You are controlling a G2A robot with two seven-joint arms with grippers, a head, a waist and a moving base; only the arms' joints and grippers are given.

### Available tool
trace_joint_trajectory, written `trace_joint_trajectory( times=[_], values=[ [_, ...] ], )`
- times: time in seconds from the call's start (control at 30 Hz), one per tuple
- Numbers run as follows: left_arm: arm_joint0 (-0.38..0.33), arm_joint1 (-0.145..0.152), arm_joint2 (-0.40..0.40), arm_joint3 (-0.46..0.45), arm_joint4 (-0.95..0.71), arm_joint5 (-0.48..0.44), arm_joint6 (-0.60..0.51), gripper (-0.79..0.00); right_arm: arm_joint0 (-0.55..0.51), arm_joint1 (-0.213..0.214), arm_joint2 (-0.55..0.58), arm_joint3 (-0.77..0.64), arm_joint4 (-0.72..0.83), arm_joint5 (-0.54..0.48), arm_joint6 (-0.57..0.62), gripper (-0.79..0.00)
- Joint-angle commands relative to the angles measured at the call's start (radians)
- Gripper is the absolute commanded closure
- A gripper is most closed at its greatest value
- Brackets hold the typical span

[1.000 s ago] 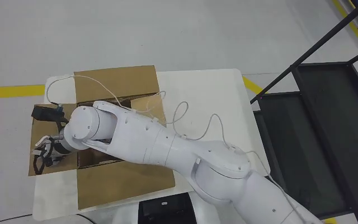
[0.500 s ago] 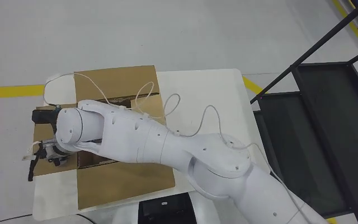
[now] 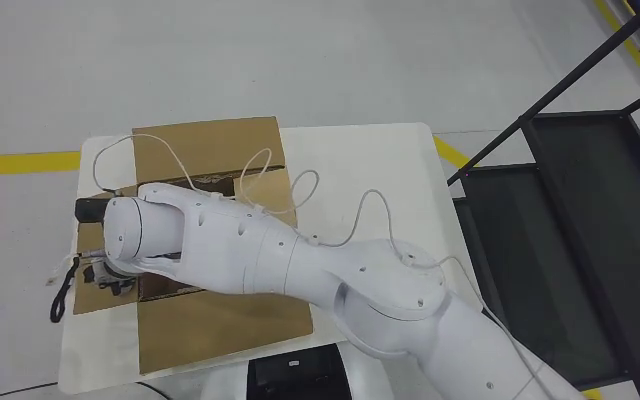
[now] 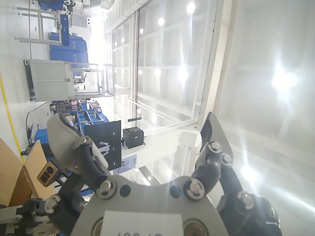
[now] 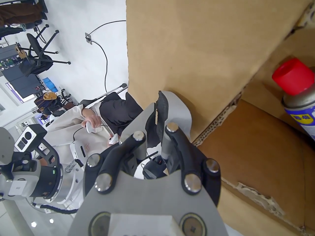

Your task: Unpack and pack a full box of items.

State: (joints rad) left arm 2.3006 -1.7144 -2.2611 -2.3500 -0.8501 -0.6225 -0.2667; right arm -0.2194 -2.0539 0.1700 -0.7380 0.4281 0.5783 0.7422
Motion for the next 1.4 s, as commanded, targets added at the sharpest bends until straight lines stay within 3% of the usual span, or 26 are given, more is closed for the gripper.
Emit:
trace_joint_trajectory(
  times=[0.0, 0.17, 0.3, 0.53, 0.77, 0.87, 0.93, 1.07, 1.2, 1.27, 1.37],
  values=[
    [0.0, 0.0, 0.0, 0.0, 0.0, 0.0, 0.0, -0.785, -0.001, 0.0, 0.0, 0.002, 0.009, 0.005, -0.005, 0.0],
    [0.0, 0.0, 0.0, 0.0, 0.0, 0.0, 0.0, -0.785, 0.001, 0.004, 0.015, 0.001, 0.049, -0.018, -0.023, 0.0],
    [0.0, 0.0, 0.0, 0.0, 0.0, 0.0, 0.0, -0.785, -0.023, 0.022, 0.086, 0.04, 0.225, -0.222, -0.053, 0.0],
    [0.0, 0.0, 0.0, 0.0, 0.0, 0.0, 0.0, -0.785, -0.082, 0.061, 0.212, 0.125, 0.36, -0.505, -0.051, 0.0],
    [0.0, 0.0, 0.0, 0.0, 0.0, 0.0, 0.0, -0.785, -0.166, 0.13, 0.325, 0.132, 0.346, -0.618, -0.069, 0.0],
    [0.0, 0.0, 0.0, 0.0, 0.0, 0.0, 0.0, -0.785, -0.197, 0.166, 0.358, 0.08, 0.304, -0.596, -0.071, 0.0],
    [0.0, 0.0, 0.0, 0.0, 0.0, 0.0, 0.0, -0.785, -0.224, 0.197, 0.377, -0.004, 0.245, -0.543, -0.074, -0.058],
    [0.0, 0.0, 0.0, 0.0, 0.0, 0.0, 0.0, -0.785, -0.243, 0.235, 0.369, -0.206, 0.073, -0.318, -0.161, -0.175],
    [0.0, 0.0, 0.0, 0.0, 0.0, 0.0, 0.0, -0.785, -0.269, 0.244, 0.354, -0.364, -0.009, -0.11, -0.247, -0.219],
    [0.0, 0.0, 0.0, 0.0, 0.0, 0.0, 0.0, -0.785, -0.267, 0.239, 0.336, -0.374, -0.035, -0.042, -0.259, -0.179],
    [0.0, 0.0, 0.0, 0.0, 0.0, 0.0, 0.0, -0.785, -0.258, 0.222, 0.305, -0.346, -0.051, 0.035, -0.261, -0.212]
  ],
)
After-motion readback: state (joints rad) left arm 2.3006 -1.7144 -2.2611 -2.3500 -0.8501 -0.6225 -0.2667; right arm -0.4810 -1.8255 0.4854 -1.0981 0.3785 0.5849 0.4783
